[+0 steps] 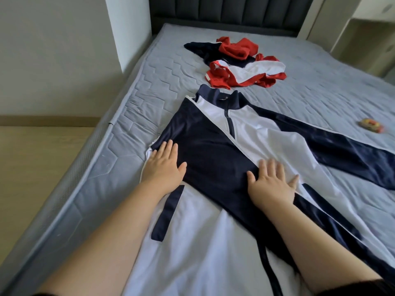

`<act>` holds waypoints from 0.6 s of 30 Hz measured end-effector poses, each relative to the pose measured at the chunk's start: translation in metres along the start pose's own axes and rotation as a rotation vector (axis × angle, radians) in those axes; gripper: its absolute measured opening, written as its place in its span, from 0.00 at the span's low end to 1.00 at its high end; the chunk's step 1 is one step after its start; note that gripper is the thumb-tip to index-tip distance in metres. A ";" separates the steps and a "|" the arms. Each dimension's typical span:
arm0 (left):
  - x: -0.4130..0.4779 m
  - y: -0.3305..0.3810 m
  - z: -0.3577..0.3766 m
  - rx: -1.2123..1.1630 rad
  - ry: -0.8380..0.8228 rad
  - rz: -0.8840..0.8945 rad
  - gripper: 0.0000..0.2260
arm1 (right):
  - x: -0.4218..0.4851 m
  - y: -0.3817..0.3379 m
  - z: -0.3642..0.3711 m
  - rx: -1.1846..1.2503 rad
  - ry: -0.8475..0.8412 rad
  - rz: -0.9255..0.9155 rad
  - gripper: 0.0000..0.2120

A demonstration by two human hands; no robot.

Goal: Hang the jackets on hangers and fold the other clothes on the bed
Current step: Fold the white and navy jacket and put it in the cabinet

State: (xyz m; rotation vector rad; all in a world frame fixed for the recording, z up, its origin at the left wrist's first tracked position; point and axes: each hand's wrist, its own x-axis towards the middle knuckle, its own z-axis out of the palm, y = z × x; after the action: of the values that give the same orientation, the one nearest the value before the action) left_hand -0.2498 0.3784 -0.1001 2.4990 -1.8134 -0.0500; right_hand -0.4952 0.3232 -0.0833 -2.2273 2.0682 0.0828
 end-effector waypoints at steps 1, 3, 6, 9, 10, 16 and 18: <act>-0.001 0.000 -0.002 0.007 -0.006 -0.002 0.28 | -0.003 -0.005 -0.006 -0.004 -0.005 -0.024 0.30; -0.003 0.002 -0.005 0.022 -0.018 -0.008 0.28 | -0.016 -0.023 -0.012 -0.004 0.052 -0.188 0.30; -0.004 0.004 -0.011 0.027 -0.057 -0.010 0.28 | -0.033 -0.021 0.000 -0.075 0.106 -0.374 0.29; -0.007 0.005 -0.016 0.071 -0.107 -0.025 0.28 | -0.019 0.025 0.004 -0.064 0.034 -0.180 0.29; -0.008 0.006 -0.018 0.104 -0.119 -0.038 0.28 | -0.013 0.043 0.001 -0.069 0.029 -0.121 0.29; -0.015 0.062 -0.047 0.316 -0.190 -0.198 0.28 | 0.000 0.126 0.001 0.131 0.065 0.105 0.27; -0.020 0.106 -0.055 0.246 -0.119 -0.076 0.28 | 0.001 0.127 0.003 0.174 0.107 0.105 0.23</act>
State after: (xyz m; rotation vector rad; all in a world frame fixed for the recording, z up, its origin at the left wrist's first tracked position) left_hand -0.3536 0.3656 -0.0391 2.7883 -1.8719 0.0235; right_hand -0.6214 0.3139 -0.0908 -2.0633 2.1528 -0.2049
